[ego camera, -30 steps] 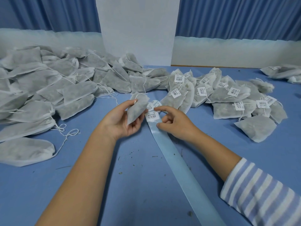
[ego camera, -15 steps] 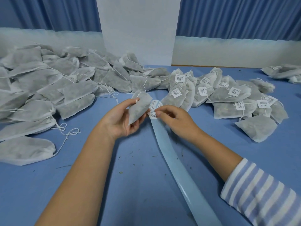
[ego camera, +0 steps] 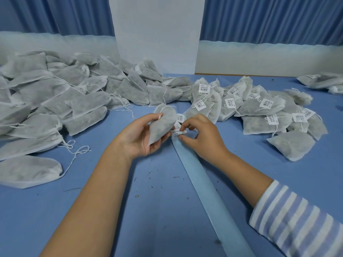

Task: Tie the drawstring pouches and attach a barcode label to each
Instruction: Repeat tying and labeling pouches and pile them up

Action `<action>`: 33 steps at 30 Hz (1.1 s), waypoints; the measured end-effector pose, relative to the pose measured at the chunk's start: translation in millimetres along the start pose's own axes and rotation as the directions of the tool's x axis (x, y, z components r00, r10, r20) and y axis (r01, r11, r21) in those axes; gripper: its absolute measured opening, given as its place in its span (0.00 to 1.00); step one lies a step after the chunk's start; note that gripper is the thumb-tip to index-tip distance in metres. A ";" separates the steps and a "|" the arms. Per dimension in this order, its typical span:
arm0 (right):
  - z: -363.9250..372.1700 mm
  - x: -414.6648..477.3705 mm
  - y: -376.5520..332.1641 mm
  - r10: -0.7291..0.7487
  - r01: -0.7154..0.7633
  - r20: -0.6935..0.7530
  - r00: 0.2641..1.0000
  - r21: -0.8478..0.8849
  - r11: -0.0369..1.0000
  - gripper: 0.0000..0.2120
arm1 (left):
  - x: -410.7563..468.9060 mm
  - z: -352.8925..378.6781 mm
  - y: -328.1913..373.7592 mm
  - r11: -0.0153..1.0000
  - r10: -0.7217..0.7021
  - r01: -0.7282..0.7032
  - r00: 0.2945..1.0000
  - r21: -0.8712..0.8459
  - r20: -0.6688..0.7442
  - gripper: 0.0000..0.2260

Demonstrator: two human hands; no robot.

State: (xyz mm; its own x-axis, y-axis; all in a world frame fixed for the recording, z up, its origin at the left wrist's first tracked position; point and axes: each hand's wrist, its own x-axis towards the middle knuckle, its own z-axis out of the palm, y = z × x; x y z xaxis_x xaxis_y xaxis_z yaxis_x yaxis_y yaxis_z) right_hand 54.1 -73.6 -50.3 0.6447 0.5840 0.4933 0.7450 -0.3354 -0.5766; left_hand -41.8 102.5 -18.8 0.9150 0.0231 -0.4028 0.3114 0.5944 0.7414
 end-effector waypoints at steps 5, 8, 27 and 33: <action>-2.5 -1.8 -2.9 -0.053 0.054 0.021 0.998 -0.052 0.997 0.07 | 0.0 -2.0 0.5 1.000 0.008 -0.008 1.000 -0.019 -0.020 0.17; -3.2 -2.5 -4.2 -0.039 0.042 0.035 0.999 -0.077 0.996 0.06 | -0.2 -2.7 1.0 0.999 0.004 -0.005 1.000 -0.032 -0.026 0.16; -11.2 4.8 -11.4 0.280 -0.201 -0.140 0.950 0.412 0.889 0.08 | 0.7 -2.2 0.1 0.892 0.263 -0.148 0.938 0.427 -0.225 0.06; -9.6 3.8 -20.9 0.287 -0.258 0.040 0.957 0.572 0.779 0.16 | -5.7 5.5 -2.6 0.692 0.356 -0.217 0.932 0.689 -0.064 0.08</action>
State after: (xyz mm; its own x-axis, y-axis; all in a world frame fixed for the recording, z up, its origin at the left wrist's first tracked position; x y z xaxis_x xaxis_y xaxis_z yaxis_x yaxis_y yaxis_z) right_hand 42.6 -71.5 -30.2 0.8241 0.4922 0.2805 0.3161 0.0113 -0.9486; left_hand -46.5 96.4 -15.5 0.9474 0.2849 -0.1457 0.1936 -0.1476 0.9699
